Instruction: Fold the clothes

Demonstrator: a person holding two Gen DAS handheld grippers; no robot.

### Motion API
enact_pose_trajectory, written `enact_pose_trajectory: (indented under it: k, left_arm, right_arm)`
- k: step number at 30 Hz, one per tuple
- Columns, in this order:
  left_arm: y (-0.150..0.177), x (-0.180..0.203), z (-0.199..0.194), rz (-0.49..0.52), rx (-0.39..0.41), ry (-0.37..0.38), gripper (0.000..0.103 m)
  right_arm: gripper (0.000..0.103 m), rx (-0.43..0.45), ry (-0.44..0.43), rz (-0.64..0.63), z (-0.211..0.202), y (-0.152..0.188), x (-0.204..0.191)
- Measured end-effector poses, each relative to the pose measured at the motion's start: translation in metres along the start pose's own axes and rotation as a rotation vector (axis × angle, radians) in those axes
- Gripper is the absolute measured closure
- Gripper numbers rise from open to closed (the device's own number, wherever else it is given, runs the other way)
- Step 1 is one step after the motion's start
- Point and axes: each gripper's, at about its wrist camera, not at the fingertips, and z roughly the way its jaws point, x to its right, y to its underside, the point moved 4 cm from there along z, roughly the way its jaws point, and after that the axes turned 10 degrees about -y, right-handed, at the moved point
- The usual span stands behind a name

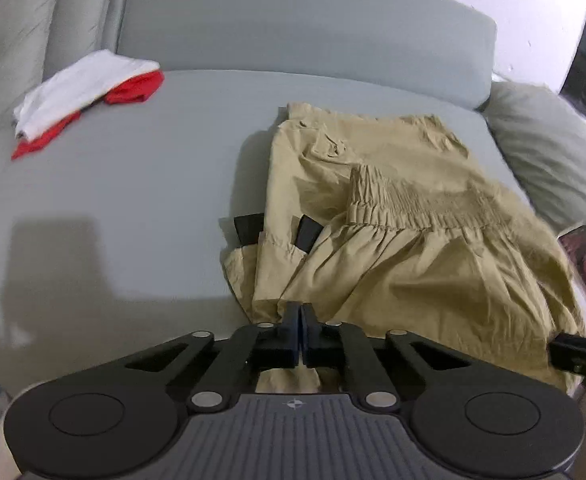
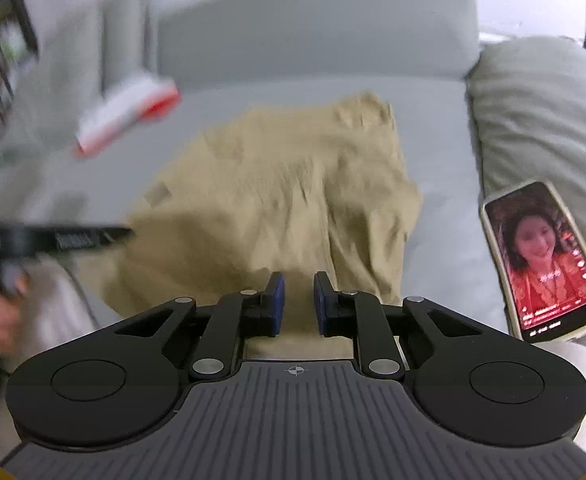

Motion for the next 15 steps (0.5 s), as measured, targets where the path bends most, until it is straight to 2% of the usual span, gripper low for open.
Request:
enact_pose_trajectory:
  k: [4,6,7,8,9,10,11,13,15]
  left_arm:
    - [-0.006,0.001,-0.011,0.036,-0.002,0.009,0.095]
    - [-0.010,-0.003,-0.020,0.015,-0.009,0.035,0.080]
    - [-0.013,-0.005,-0.029,0.003,-0.003,0.030,0.063]
    - [-0.016,-0.007,-0.037,-0.006,0.004,0.021,0.050]
    - [-0.018,-0.009,-0.046,-0.015,0.012,0.012,0.046]
    - [-0.022,-0.008,-0.052,-0.004,0.014,0.014,0.043]
    - [-0.026,-0.007,-0.057,0.010,0.015,0.017,0.043]
    - [-0.036,-0.001,-0.061,-0.003,-0.002,0.083,0.042]
    - [-0.045,0.008,-0.061,-0.010,-0.010,0.148,0.042]
  right_arm:
    - [0.082,0.008,0.021,-0.040,0.004,0.001,-0.004]
    - [0.076,0.008,-0.005,-0.010,-0.006,-0.003,-0.002]
    - [0.062,0.021,-0.025,0.025,-0.015,-0.005,0.002]
    - [0.053,0.041,-0.047,0.069,-0.025,-0.008,0.008]
    - [0.037,0.068,-0.059,0.102,-0.035,-0.011,0.014]
    - [0.030,0.098,-0.065,0.128,-0.045,-0.016,0.020]
    - [0.029,0.121,-0.072,0.149,-0.055,-0.021,0.027]
    - [0.020,0.157,-0.083,0.183,-0.072,-0.031,0.041]
    - [0.020,0.189,-0.091,0.237,-0.082,-0.045,0.056]
